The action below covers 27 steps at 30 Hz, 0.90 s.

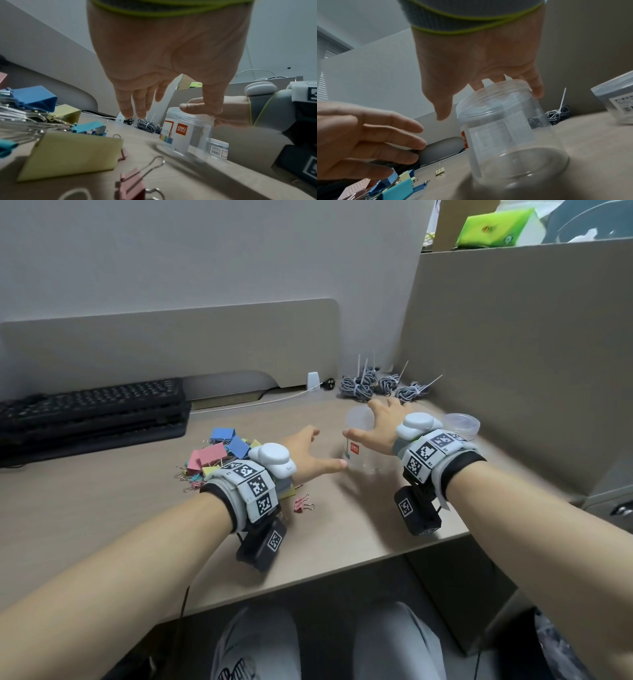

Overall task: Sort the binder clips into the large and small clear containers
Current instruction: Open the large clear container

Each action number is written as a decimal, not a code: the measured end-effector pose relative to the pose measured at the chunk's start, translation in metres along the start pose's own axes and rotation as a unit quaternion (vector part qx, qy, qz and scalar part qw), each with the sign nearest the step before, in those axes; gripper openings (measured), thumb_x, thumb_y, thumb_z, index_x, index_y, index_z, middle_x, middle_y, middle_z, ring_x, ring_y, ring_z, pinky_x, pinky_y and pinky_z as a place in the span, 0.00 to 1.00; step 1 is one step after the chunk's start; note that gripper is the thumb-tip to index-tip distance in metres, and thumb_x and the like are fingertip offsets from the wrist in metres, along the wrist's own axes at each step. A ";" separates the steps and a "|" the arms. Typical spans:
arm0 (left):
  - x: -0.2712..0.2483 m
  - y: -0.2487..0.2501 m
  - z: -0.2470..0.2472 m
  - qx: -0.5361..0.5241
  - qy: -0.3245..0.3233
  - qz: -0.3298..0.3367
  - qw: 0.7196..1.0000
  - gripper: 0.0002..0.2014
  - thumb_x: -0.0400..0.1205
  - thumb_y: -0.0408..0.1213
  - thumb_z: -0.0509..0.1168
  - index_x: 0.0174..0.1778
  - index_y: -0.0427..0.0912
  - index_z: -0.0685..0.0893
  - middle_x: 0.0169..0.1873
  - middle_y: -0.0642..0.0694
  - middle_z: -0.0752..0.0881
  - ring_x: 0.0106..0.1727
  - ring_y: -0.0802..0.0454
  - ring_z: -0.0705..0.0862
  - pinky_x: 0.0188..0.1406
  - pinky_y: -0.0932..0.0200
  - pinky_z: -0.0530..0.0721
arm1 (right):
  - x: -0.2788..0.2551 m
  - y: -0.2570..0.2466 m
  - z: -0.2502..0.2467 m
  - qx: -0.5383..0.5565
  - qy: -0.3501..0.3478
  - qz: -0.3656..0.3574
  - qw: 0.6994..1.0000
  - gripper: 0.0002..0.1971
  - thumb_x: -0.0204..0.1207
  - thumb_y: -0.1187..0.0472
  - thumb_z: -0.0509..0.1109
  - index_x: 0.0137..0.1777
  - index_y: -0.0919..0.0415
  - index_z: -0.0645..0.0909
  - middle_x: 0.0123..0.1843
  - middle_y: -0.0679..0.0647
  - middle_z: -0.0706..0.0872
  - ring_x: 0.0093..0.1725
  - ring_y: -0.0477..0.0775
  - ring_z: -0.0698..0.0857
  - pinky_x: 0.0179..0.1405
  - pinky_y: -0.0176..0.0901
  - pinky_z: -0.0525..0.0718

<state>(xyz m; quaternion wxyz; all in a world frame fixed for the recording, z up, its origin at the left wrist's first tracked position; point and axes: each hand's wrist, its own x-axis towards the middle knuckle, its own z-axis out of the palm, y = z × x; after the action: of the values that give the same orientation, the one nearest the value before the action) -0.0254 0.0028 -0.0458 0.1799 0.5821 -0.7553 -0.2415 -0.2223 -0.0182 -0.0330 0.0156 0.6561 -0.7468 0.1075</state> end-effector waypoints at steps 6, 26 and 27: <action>0.000 0.003 0.009 -0.027 -0.010 0.009 1.000 0.63 0.52 0.73 0.69 0.82 0.44 0.63 0.78 0.45 0.73 0.74 0.47 0.77 0.72 0.44 0.77 | 0.001 -0.008 -0.001 0.031 -0.002 0.016 0.999 0.41 0.58 0.25 0.63 0.62 0.55 0.69 0.64 0.63 0.76 0.60 0.68 0.79 0.56 0.59 0.79; 0.007 0.005 -0.017 0.017 0.120 0.063 0.991 0.47 0.52 0.69 0.76 0.63 0.50 0.69 0.56 0.51 0.78 0.55 0.47 0.81 0.51 0.45 0.83 | -0.022 -0.041 -0.045 0.308 -0.074 -0.022 0.948 0.41 0.71 0.32 0.66 0.82 0.47 0.63 0.81 0.50 0.72 0.76 0.57 0.74 0.58 0.46 0.68; 0.004 0.006 -0.020 0.035 0.120 0.064 0.990 0.44 0.52 0.70 0.75 0.59 0.50 0.70 0.51 0.53 0.79 0.51 0.48 0.81 0.45 0.47 0.82 | -0.023 -0.043 -0.045 0.310 -0.079 -0.027 0.947 0.42 0.71 0.31 0.67 0.82 0.47 0.63 0.81 0.50 0.72 0.77 0.56 0.74 0.60 0.46 0.69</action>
<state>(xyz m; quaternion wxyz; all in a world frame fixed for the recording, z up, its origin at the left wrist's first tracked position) -0.0200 -0.0033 -0.0258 0.2642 0.5635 -0.7717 -0.1311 -0.1826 0.0072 0.0129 -0.2443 0.6548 -0.6576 0.2812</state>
